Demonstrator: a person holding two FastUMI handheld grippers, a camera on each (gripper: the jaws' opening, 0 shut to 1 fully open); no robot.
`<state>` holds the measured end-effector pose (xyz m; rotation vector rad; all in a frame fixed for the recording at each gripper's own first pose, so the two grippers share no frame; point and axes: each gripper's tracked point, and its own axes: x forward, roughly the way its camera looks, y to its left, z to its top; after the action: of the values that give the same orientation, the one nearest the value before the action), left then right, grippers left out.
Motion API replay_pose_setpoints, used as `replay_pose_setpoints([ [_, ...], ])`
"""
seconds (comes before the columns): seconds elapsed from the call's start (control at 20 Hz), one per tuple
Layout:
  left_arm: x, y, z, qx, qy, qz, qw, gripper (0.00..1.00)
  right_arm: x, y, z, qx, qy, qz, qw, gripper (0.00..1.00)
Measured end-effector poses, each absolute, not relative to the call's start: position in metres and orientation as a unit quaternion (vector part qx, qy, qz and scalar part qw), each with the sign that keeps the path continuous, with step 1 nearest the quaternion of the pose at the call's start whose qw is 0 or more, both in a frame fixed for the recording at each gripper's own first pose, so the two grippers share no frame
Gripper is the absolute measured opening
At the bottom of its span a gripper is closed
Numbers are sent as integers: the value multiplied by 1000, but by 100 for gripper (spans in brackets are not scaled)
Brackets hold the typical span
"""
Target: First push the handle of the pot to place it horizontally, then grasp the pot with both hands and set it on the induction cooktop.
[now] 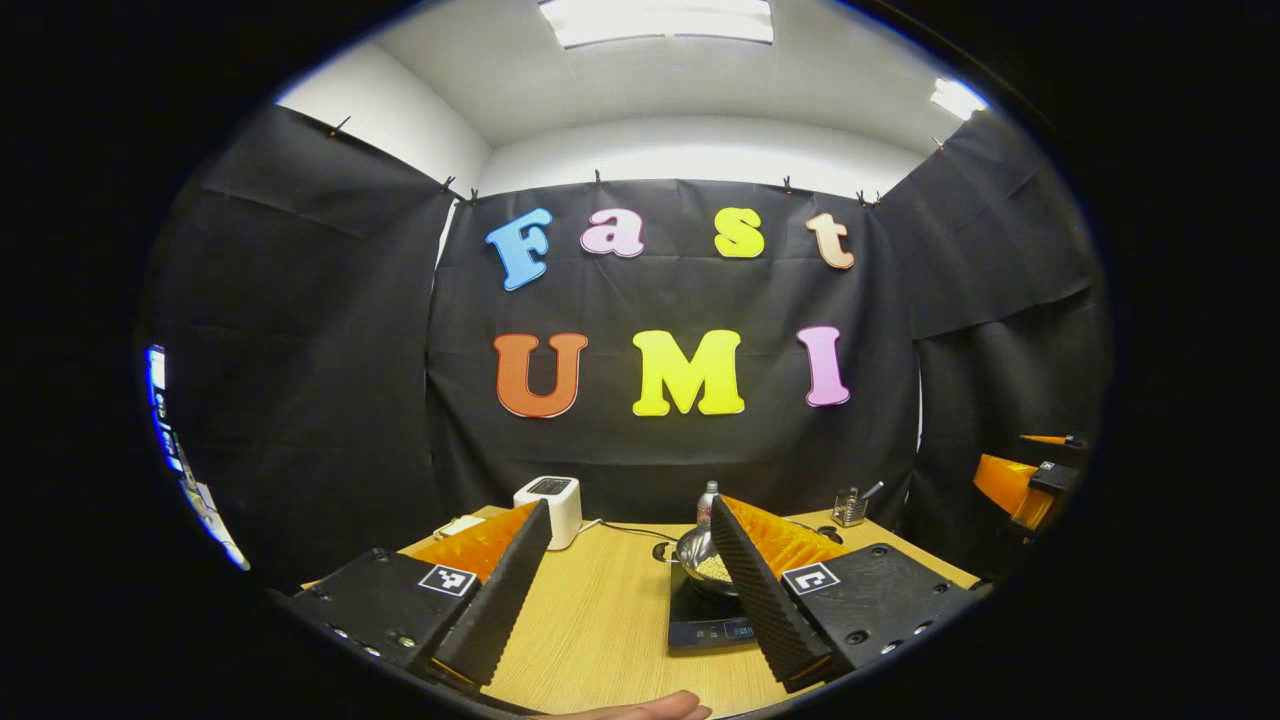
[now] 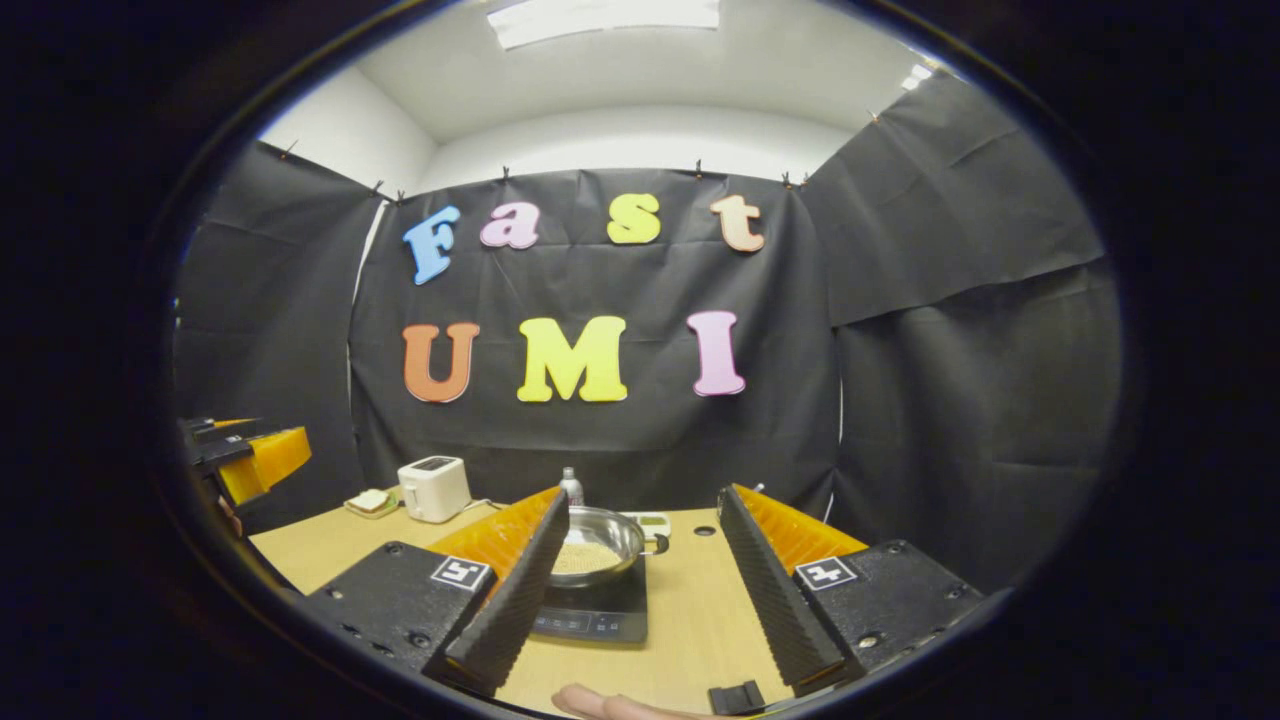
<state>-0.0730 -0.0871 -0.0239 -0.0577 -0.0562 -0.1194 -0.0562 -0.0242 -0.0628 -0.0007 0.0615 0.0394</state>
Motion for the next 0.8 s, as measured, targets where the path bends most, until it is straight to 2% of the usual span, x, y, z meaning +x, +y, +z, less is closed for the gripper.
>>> replay_pose_setpoints([
  [0.8,-48,-86,-23,-35,-40,-42,998,95,-20,-55,-62,19,4,21,1000,94],
])
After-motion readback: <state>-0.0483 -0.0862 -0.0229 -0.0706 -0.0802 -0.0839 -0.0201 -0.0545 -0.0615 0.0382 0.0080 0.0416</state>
